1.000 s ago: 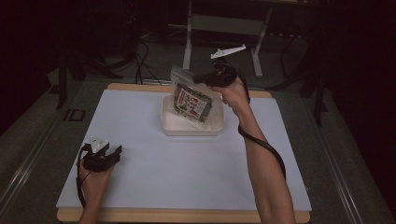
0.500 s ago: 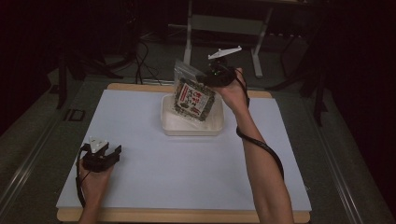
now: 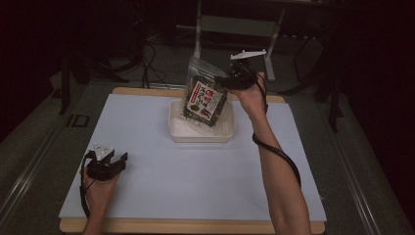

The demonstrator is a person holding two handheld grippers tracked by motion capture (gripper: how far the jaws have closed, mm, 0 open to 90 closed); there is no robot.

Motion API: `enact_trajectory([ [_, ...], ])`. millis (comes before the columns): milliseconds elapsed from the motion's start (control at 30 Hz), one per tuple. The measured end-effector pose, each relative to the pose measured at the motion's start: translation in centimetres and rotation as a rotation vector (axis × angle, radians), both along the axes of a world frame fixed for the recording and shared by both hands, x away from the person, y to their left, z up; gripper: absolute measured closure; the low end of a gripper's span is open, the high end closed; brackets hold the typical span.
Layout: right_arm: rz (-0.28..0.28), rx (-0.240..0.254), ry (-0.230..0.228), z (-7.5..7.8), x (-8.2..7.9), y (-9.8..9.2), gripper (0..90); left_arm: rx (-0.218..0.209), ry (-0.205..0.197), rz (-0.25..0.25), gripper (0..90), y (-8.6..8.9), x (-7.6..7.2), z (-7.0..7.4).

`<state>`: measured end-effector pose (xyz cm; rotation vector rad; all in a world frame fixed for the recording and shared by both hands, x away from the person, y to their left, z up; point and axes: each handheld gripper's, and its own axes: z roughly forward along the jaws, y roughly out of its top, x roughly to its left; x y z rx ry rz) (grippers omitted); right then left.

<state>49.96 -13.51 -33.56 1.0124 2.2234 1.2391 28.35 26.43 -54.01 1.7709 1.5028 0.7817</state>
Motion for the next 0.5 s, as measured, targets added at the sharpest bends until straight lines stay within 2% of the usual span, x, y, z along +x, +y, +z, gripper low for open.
enact_trajectory([
  [300, -0.038, -0.003, -0.005, -0.1, 0.2, -0.9, 40.1, -0.003, 0.002, 0.001, 48.0, 0.0, 0.0, 0.0],
  [500, -0.053, 0.003, -0.026, 0.1, 0.0, -2.0, 40.2, 0.001, 0.004, -0.002, 48.0, 0.0, 0.0, 0.0],
])
